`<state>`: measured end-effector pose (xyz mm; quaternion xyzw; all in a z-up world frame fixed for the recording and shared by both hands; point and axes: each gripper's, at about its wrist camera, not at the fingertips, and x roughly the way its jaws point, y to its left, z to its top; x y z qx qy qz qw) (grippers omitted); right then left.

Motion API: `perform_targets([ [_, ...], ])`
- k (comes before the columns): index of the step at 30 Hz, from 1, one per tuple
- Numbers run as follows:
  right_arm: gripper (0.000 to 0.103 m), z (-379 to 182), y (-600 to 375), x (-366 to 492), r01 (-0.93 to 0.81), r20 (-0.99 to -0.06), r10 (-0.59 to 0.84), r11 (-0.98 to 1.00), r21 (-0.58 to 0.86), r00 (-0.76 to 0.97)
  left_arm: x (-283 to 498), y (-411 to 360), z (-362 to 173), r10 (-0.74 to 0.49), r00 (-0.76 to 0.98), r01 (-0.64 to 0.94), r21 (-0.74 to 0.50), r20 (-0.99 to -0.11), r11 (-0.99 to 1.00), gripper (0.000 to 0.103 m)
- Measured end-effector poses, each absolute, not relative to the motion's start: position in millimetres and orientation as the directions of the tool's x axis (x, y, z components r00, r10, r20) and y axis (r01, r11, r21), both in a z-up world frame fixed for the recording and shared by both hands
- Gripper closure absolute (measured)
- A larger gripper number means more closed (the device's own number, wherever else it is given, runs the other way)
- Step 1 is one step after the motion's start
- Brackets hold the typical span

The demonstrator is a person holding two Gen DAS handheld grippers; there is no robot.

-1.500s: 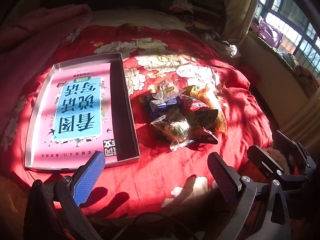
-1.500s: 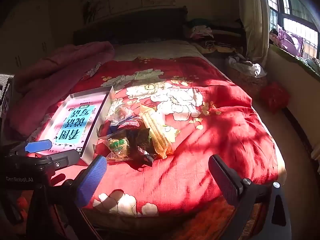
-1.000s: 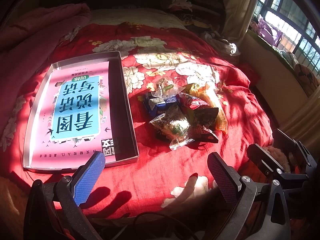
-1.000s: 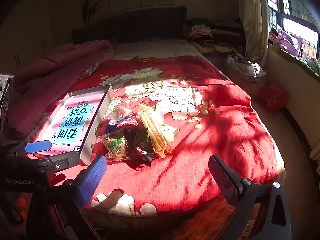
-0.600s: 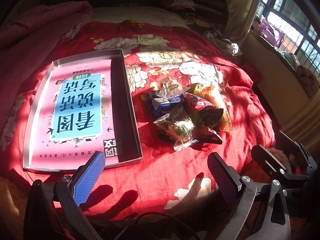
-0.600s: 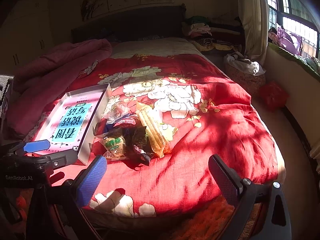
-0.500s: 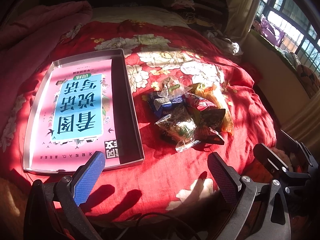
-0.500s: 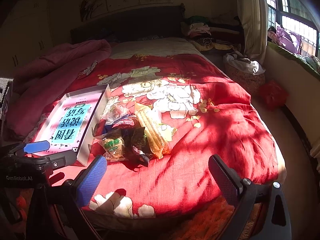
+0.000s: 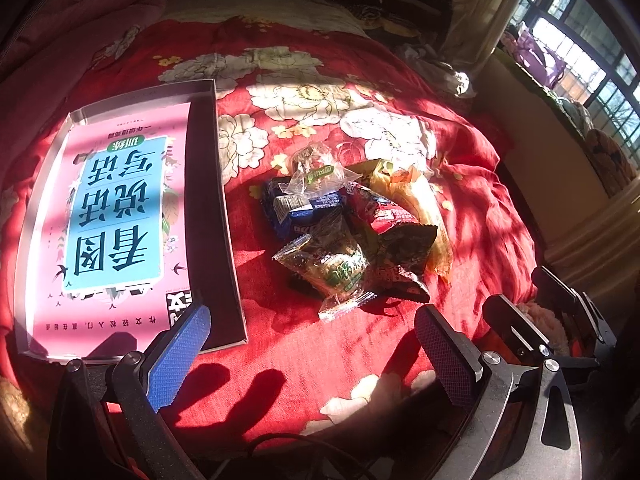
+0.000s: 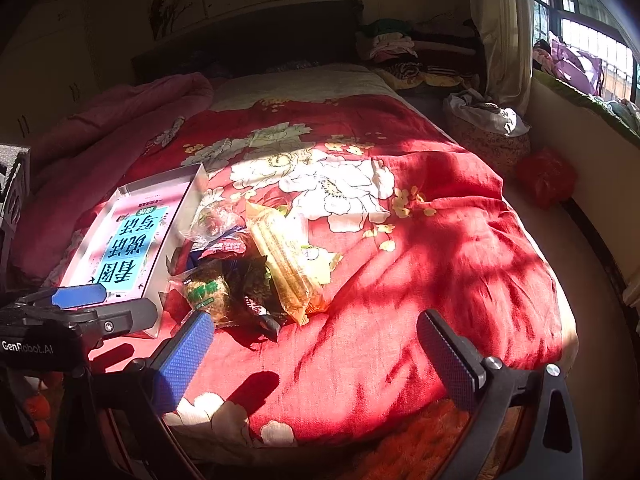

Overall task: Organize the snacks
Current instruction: 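Move both grippers toward the snack pile beside the tray, then grasp the clear nut cookie bag with the left gripper while the right grasps the orange cracker stick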

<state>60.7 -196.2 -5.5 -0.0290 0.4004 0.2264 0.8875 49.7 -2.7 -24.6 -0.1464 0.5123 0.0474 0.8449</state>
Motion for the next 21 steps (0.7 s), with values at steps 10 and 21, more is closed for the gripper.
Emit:
perform_targets([
  [10, 0.000, -14, -186, 88, -0.492, -0.746, 0.375, 0.868, 0.073, 0.551, 81, -7, -38, -0.084, 0.421, -0.249, -0.204, -0.903, 0.947, 0.001],
  [21, 0.032, -37, -169, 115, -0.558, -0.805, 0.393, 0.825, 0.094, 0.445, 98, -4, -55, -0.122, 0.390, -0.276, -0.242, -0.913, 0.930, 0.029],
])
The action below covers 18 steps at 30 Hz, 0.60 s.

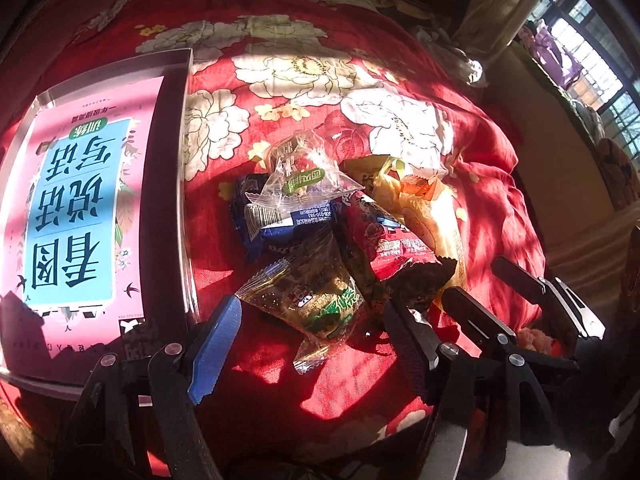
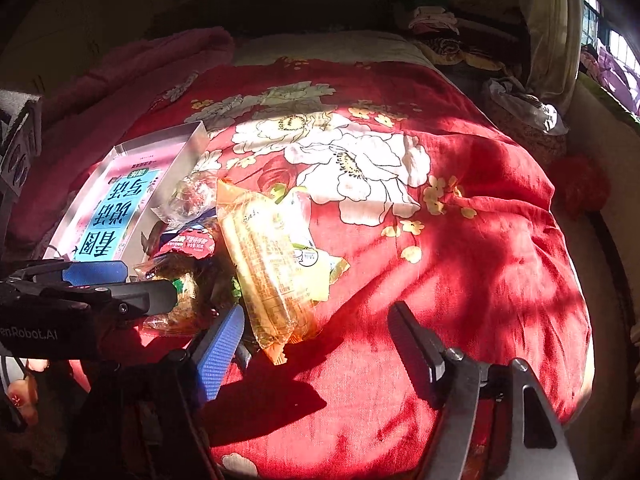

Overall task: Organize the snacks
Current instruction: 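Grasp the clear nut cookie bag with the left gripper while the right grasps the orange cracker stick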

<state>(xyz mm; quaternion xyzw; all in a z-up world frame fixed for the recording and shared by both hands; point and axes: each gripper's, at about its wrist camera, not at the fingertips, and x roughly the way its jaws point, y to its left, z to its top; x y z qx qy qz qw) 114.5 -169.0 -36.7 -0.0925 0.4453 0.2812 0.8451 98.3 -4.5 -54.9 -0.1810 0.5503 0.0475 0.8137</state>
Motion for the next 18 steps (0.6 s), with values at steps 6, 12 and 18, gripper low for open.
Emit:
perform_targets([
  [6, 0.046, -41, -154, 120, -0.604, -0.816, 0.360, 0.797, 0.016, 0.453, 104, -6, -63, -0.135, 0.377, -0.288, -0.254, -0.917, 0.923, 0.029],
  [12, 0.065, -47, -146, 130, -0.609, -0.823, 0.326, 0.793, -0.031, 0.466, 112, -7, -67, -0.152, 0.367, -0.302, -0.272, -0.918, 0.914, 0.042],
  [18, 0.079, -55, -155, 145, -0.584, -0.829, 0.373, 0.809, 0.071, 0.417, 117, -6, -80, -0.186, 0.336, -0.336, -0.302, -0.923, 0.892, 0.052],
])
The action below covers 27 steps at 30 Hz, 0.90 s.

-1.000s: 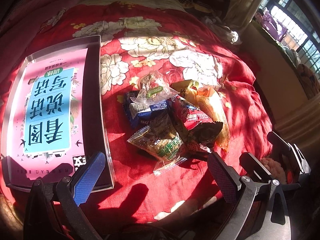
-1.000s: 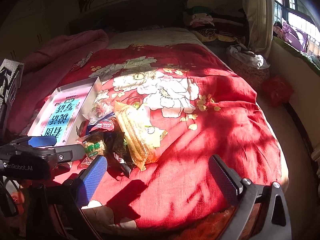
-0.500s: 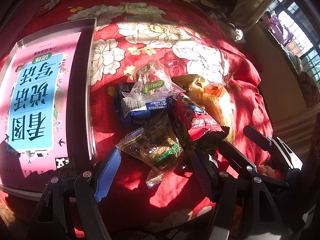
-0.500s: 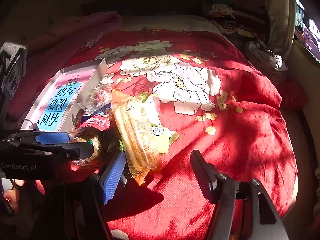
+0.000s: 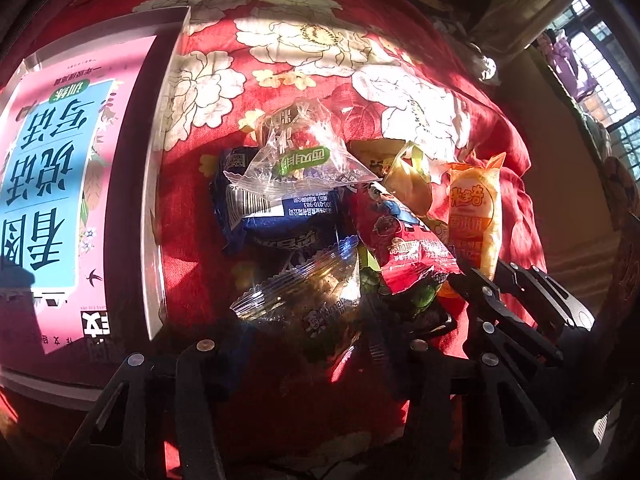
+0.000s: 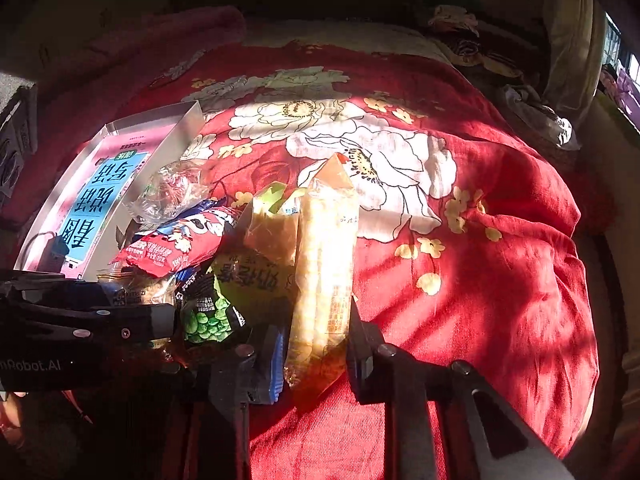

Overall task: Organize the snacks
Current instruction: 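Grasp the clear nut cookie bag with the left gripper while the right grasps the orange cracker stick, then carry both snacks over the tray and lower them onto the workbook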

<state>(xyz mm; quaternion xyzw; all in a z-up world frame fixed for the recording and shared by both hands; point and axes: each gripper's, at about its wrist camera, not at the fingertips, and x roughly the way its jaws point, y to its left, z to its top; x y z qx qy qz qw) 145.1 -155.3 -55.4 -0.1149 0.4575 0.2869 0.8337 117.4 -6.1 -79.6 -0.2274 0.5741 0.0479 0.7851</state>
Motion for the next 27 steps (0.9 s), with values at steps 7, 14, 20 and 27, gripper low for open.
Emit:
perform_targets([
  [7, 0.080, -49, -182, 153, -0.523, -0.779, 0.475, 0.822, 0.226, 0.409, 116, -10, -77, -0.189, 0.359, -0.311, -0.308, -0.914, 0.899, 0.061],
  [14, 0.080, -29, -192, 142, -0.527, -0.706, 0.548, 0.800, 0.286, 0.449, 106, 2, -57, -0.212, 0.411, -0.289, -0.348, -0.886, 0.892, 0.062],
  [20, 0.080, -13, -184, 128, -0.556, -0.666, 0.601, 0.767, 0.322, 0.443, 94, 24, -40, -0.207, 0.444, -0.301, -0.363, -0.872, 0.882, 0.062],
  [27, 0.080, 0, -163, 112, -0.599, -0.633, 0.665, 0.710, 0.371, 0.396, 74, 56, -20, -0.165, 0.488, -0.334, -0.358, -0.857, 0.872, 0.062],
])
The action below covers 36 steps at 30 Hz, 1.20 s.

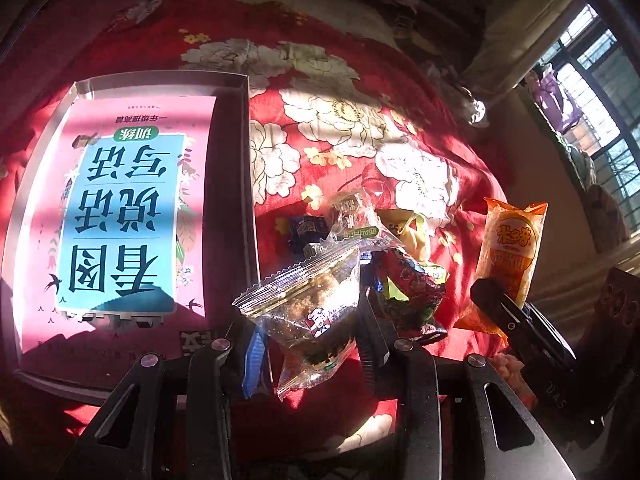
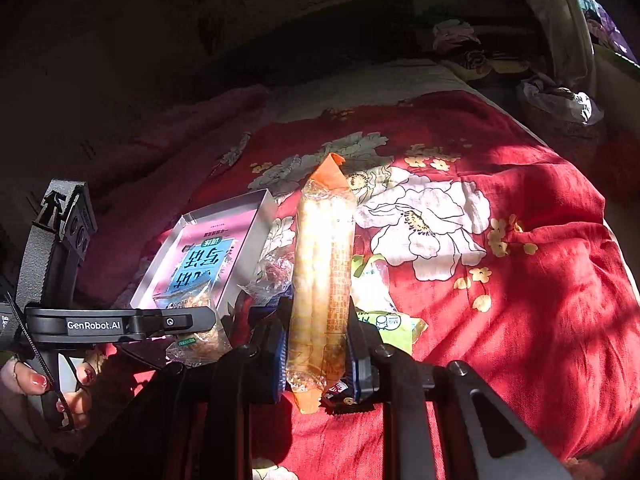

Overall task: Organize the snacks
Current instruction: 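Carry both snacks over the tray and lower them onto the workbook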

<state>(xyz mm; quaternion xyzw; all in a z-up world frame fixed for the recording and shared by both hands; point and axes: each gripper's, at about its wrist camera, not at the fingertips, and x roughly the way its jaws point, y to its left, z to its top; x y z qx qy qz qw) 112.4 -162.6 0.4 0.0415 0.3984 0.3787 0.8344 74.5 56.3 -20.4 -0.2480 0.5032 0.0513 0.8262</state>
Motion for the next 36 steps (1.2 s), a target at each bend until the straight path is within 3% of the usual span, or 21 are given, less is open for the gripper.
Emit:
perform_targets([
  [14, 0.080, 3, -79, 77, -0.728, -0.645, 0.724, 0.576, 0.372, 0.243, 35, 117, -20, -0.095, 0.515, -0.431, -0.353, -0.852, 0.831, 0.062],
  [36, 0.080, -48, 8, 55, -0.787, -0.751, 0.649, 0.525, 0.324, 0.124, 2, 169, -53, -0.030, 0.441, -0.508, -0.276, -0.897, 0.816, 0.062],
])
